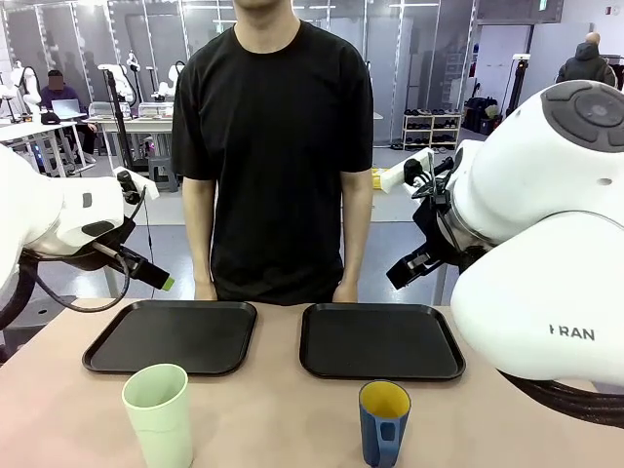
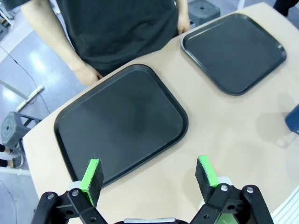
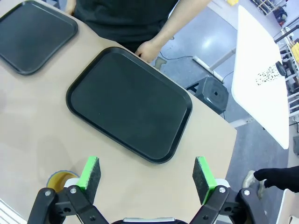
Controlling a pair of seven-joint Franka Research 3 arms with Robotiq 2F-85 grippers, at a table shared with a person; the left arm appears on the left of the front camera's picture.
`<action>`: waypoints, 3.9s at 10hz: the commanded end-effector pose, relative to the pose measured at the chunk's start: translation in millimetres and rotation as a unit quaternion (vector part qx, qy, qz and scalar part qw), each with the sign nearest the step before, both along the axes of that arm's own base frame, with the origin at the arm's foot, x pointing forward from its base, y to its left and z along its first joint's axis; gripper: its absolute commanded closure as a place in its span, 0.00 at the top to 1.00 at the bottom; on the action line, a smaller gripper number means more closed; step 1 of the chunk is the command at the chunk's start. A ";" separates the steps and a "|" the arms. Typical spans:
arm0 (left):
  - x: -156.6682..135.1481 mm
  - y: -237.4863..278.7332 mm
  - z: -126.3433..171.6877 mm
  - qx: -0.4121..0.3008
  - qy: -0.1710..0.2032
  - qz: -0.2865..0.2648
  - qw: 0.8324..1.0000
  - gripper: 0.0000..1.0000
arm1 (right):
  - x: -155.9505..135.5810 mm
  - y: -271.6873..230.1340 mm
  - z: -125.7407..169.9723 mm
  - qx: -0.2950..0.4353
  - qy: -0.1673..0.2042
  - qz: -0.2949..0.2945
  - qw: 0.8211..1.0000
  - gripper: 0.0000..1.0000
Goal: Sort and store the cups by type.
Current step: Pick up the Reusable plastic cup.
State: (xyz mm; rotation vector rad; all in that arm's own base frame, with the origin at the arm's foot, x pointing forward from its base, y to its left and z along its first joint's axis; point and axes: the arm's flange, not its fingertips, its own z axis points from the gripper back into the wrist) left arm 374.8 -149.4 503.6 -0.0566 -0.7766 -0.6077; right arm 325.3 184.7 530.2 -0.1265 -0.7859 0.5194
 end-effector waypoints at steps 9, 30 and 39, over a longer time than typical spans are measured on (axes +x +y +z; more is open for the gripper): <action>45.2 39.8 -18.6 -0.038 0.026 0.013 0.999 1.00 | 55.8 -30.6 -15.0 -0.010 0.015 0.044 0.999 1.00; 136.8 171.4 -118.6 -0.113 0.128 0.228 0.958 1.00 | 186.7 -125.7 -106.6 0.057 0.191 -0.093 0.976 1.00; 136.8 171.4 -118.6 -0.113 0.128 0.228 0.958 1.00 | 186.7 -125.7 -106.6 0.057 0.191 -0.093 0.976 1.00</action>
